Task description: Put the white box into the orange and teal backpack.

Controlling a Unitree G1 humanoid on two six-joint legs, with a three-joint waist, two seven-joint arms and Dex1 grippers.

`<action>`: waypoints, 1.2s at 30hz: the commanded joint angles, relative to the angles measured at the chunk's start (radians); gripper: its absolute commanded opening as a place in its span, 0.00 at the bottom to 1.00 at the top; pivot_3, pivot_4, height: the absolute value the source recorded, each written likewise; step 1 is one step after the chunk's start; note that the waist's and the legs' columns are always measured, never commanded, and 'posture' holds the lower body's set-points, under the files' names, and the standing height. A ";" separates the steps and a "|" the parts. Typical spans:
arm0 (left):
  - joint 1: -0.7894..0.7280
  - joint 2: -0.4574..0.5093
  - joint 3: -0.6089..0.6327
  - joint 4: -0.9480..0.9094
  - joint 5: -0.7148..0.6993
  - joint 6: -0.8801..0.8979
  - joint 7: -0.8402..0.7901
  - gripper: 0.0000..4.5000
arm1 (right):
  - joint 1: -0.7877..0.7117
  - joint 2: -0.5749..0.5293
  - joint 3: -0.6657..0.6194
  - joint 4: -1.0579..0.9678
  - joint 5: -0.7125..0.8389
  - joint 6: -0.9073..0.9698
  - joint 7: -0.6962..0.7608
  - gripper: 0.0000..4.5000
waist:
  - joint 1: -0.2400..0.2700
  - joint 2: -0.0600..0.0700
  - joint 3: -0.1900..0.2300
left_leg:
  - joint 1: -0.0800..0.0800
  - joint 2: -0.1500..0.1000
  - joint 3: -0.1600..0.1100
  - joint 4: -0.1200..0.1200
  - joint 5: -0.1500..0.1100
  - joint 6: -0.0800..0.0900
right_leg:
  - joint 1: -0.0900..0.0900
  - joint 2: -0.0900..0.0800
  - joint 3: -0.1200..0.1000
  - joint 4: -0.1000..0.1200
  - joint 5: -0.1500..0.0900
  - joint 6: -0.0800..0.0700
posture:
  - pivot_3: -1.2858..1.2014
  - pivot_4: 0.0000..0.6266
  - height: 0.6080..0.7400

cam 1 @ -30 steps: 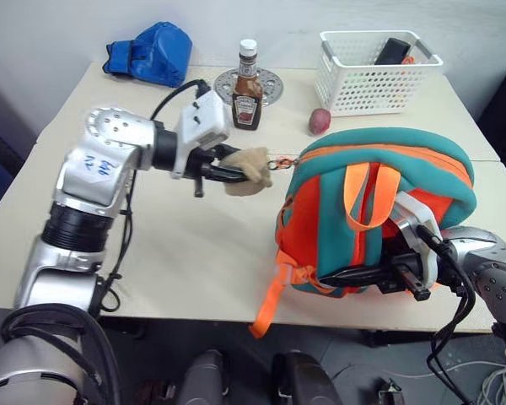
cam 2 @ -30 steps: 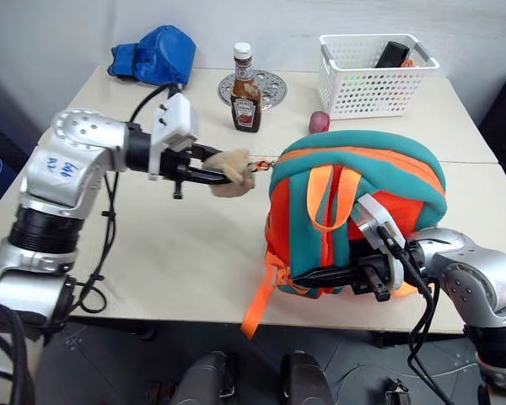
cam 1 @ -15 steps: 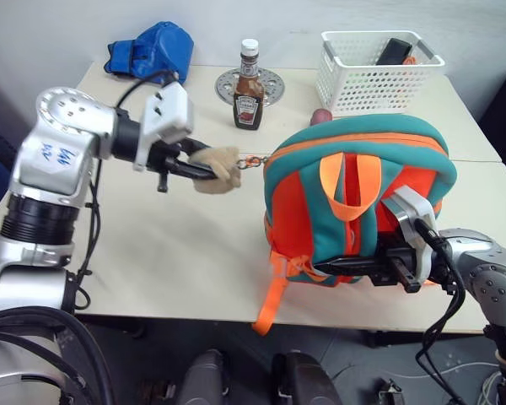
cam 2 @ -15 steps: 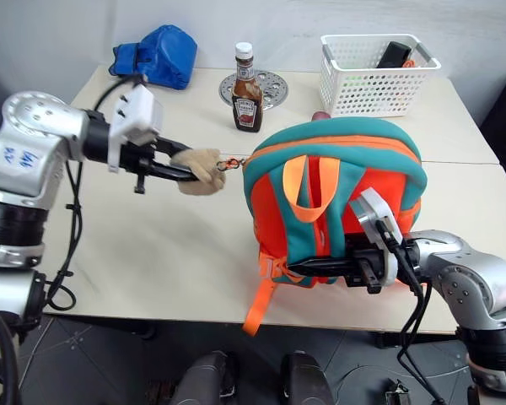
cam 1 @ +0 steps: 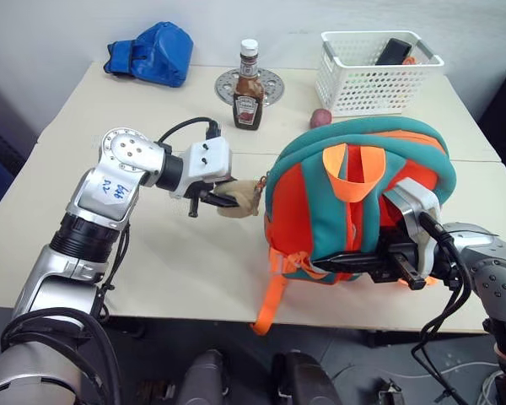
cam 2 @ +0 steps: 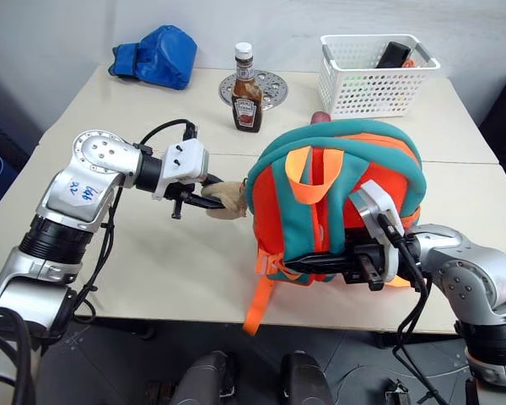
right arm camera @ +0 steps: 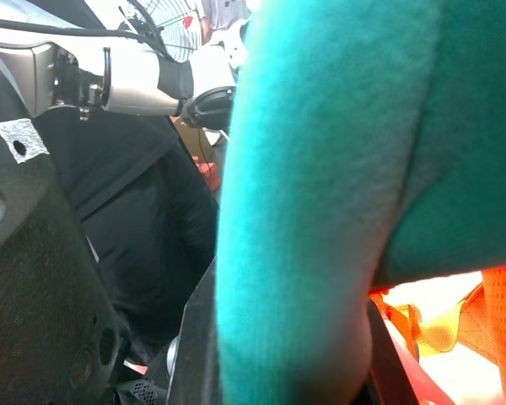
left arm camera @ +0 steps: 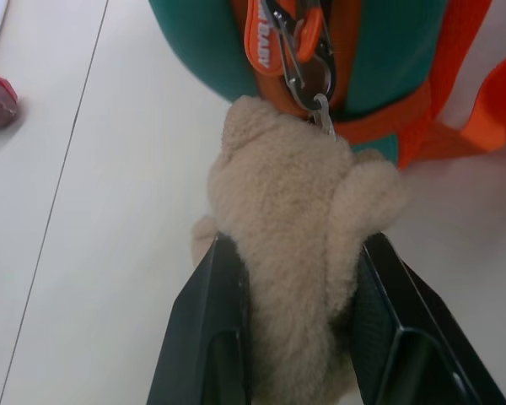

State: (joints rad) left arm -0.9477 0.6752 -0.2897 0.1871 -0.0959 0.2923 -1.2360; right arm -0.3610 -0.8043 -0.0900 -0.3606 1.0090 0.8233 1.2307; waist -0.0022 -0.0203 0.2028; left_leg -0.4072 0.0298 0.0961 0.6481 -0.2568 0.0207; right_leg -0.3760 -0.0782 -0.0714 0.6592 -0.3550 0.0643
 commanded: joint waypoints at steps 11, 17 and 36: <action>-0.177 0.122 0.022 0.083 -0.036 -0.001 -0.285 0.23 | 0.029 0.043 -0.010 -0.007 -0.028 -0.053 -0.007 0.00 | -0.008 0.000 0.000 | 0.000 0.000 0.001 -0.001 0.002 -0.003 | -0.001 0.001 0.000 0.000 0.000 0.000 | 0.52 0.24 1.00; -0.075 0.106 -0.027 0.039 0.034 -0.095 -0.252 0.23 | 0.025 0.058 -0.018 -0.008 -0.017 -0.049 -0.021 0.00 | -0.006 0.000 0.000 | 0.000 0.000 0.001 0.000 0.001 -0.002 | -0.001 0.000 0.000 0.001 0.000 0.000 | 0.52 0.24 1.00; 0.012 -0.067 -0.095 0.196 0.199 -0.254 -0.049 0.23 | 0.087 0.054 -0.028 -0.061 -0.042 -0.096 -0.019 0.00 | 0.000 0.000 0.000 | 0.001 0.000 0.000 0.001 -0.001 0.002 | 0.000 0.000 0.000 0.001 0.000 0.000 | 0.52 0.24 1.00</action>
State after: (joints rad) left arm -0.9489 0.6230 -0.3977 0.3723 0.1034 0.0119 -1.3009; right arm -0.2823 -0.7461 -0.0890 -0.3893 0.9860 0.7708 1.2169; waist -0.0019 -0.0203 0.2027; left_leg -0.4067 0.0296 0.0965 0.6488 -0.2578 0.0225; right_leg -0.3757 -0.0786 -0.0714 0.6599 -0.3550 0.0643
